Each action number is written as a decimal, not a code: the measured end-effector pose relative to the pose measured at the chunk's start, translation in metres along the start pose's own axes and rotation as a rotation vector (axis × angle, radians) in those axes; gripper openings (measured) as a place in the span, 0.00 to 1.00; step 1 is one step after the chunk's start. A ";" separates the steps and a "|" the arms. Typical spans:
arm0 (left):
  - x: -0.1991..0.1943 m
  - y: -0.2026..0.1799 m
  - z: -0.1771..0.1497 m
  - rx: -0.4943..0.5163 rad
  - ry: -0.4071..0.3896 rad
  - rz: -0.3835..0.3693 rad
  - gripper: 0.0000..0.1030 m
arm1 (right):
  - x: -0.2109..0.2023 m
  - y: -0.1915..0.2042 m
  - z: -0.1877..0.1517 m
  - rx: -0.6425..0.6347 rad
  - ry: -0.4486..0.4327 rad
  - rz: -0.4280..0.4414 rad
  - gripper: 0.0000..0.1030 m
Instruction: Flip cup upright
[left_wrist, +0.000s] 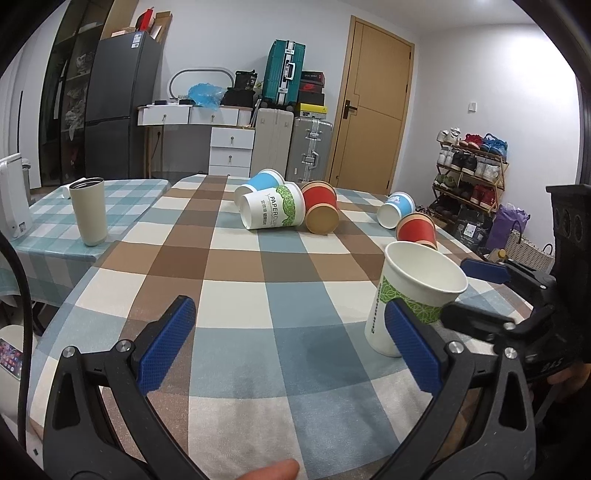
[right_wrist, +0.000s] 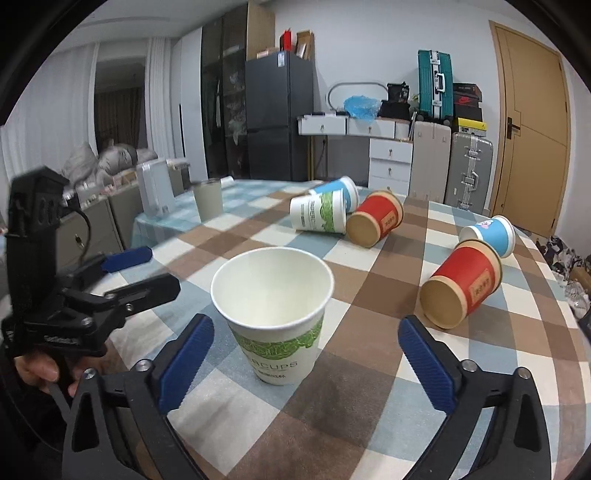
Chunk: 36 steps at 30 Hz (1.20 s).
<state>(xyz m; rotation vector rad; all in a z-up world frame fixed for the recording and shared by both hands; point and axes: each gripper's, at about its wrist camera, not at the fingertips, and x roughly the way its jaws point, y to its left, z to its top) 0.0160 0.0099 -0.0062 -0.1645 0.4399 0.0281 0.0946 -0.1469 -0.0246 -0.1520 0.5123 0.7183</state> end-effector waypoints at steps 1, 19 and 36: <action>-0.001 -0.001 0.000 0.002 -0.005 -0.001 0.99 | -0.006 -0.004 -0.002 0.012 -0.024 0.017 1.00; -0.002 -0.021 -0.005 0.061 -0.007 -0.029 0.99 | -0.038 -0.025 -0.013 0.072 -0.161 0.082 1.00; -0.002 -0.021 -0.005 0.062 -0.014 -0.027 0.99 | -0.037 -0.026 -0.012 0.073 -0.162 0.091 1.00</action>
